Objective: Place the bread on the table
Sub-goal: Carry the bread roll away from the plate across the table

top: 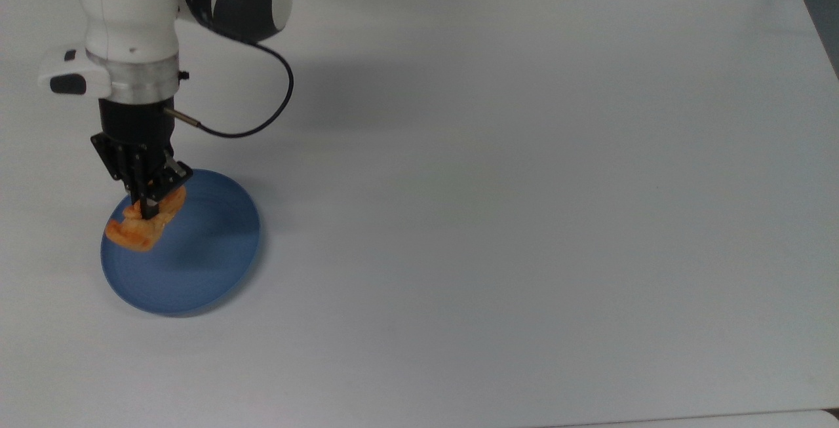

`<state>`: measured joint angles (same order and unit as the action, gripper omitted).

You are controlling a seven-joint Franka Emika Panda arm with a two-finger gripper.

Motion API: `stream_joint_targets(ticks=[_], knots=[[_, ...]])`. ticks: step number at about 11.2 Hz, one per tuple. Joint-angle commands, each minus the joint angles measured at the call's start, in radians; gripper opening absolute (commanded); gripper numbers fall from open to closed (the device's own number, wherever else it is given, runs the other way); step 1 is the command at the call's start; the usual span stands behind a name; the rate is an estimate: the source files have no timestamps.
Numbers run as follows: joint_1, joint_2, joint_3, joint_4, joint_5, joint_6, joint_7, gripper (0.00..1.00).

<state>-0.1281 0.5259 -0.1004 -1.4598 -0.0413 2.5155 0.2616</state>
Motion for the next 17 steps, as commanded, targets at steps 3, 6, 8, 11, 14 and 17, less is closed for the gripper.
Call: stream_joint_targets(ticks=[3,6,8,11,14,17], knots=[[0.037,-0.125,0.050,-0.126,-0.009,-0.024,-0.013,0.11],[0.068,-0.204,0.111,-0.217,-0.035,-0.020,-0.009,0.11],[0.084,-0.240,0.178,-0.272,-0.061,-0.020,0.007,0.11],[0.160,-0.277,0.237,-0.316,-0.068,-0.030,0.027,0.12],[0.238,-0.293,0.304,-0.352,-0.078,-0.057,0.077,0.14],[0.321,-0.299,0.304,-0.369,-0.094,-0.099,0.116,0.14]])
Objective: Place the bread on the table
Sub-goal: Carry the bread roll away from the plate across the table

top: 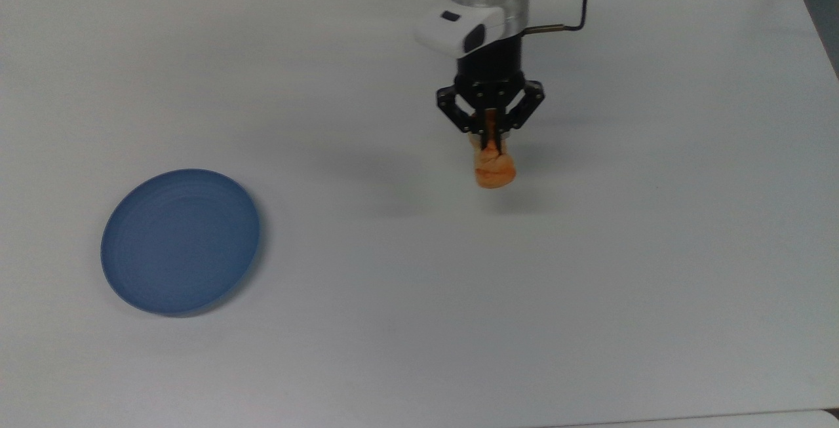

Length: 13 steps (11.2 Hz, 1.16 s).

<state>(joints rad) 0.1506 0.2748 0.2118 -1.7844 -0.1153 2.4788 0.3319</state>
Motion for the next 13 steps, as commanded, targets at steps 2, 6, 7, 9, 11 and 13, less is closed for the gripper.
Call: stream_joint_targets(ticks=[2,6,7,9,11,13], knots=[[0.066,-0.065,0.006,-0.046,-0.020,-0.122,0.070,0.14],[0.119,-0.081,0.041,-0.047,-0.018,-0.323,0.137,0.14],[0.121,-0.083,0.066,-0.067,-0.018,-0.336,0.181,0.14],[0.122,-0.085,0.121,-0.118,-0.018,-0.325,0.272,0.14],[0.151,-0.083,0.138,-0.145,-0.018,-0.321,0.335,0.14],[0.178,-0.080,0.143,-0.177,-0.018,-0.264,0.380,0.14]])
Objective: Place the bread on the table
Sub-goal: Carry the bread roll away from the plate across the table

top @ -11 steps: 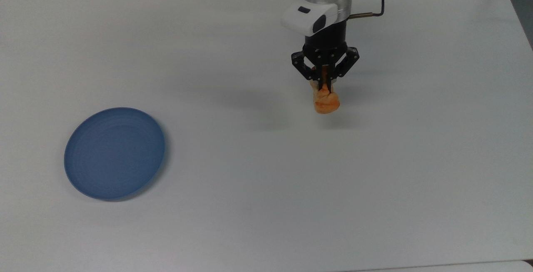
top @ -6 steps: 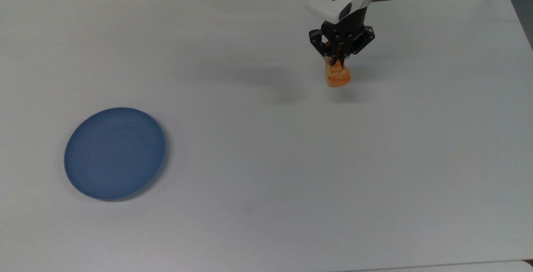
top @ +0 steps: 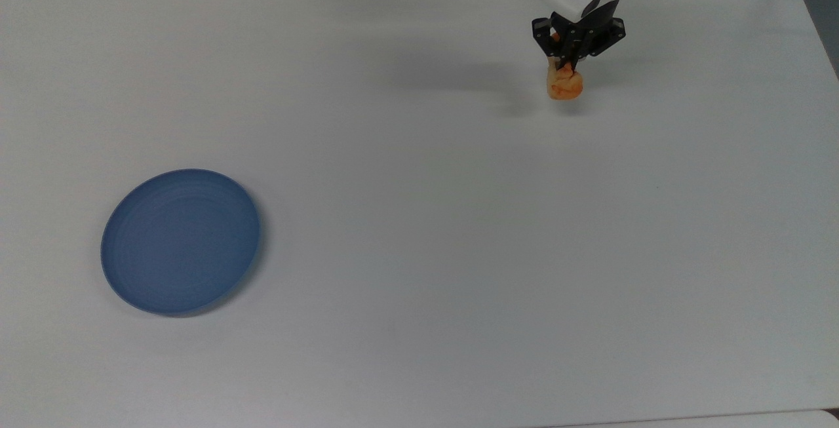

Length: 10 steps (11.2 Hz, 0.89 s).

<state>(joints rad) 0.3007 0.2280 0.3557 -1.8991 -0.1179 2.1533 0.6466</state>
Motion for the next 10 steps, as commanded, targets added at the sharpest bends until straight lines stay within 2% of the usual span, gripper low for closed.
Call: stream_joint_targets(ticks=[1,6,10], knots=[[0.044,-0.026,-0.001,-0.080,-0.016,0.091,0.080,0.14],[0.113,0.031,-0.001,-0.075,-0.022,0.158,0.082,0.14],[0.149,0.068,0.000,-0.071,-0.060,0.203,0.134,0.17]])
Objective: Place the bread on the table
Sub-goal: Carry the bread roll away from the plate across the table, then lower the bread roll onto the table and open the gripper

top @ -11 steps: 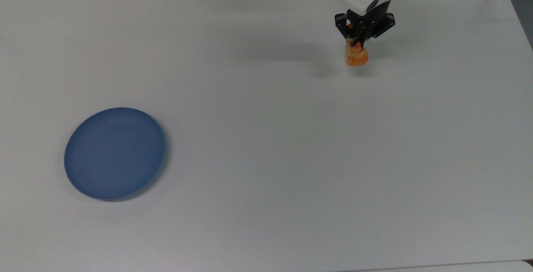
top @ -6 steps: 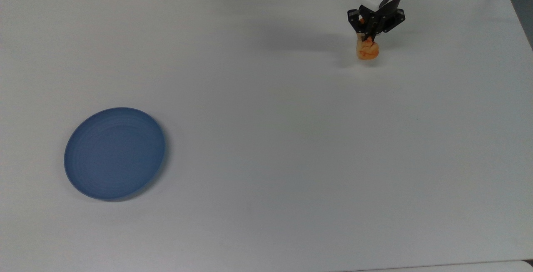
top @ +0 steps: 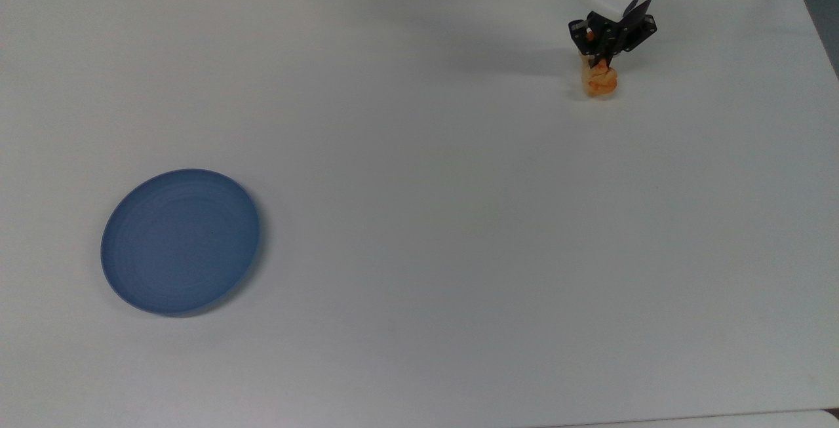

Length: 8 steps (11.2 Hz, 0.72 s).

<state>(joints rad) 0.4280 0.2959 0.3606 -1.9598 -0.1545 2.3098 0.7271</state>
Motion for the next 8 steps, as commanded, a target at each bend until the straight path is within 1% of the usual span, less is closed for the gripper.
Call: stream_joint_targets(ticks=[1,2,4,7,8], knots=[[0.032,0.003,-0.005,-0.010,-0.023,0.045,0.061,0.18],[0.038,0.003,-0.005,-0.010,-0.023,0.039,0.072,0.25],[0.040,0.003,0.000,-0.011,-0.023,0.033,0.087,0.57],[0.041,-0.001,0.003,-0.007,-0.023,-0.015,0.089,0.99],[0.040,-0.003,0.014,-0.004,-0.023,-0.035,0.089,1.00]])
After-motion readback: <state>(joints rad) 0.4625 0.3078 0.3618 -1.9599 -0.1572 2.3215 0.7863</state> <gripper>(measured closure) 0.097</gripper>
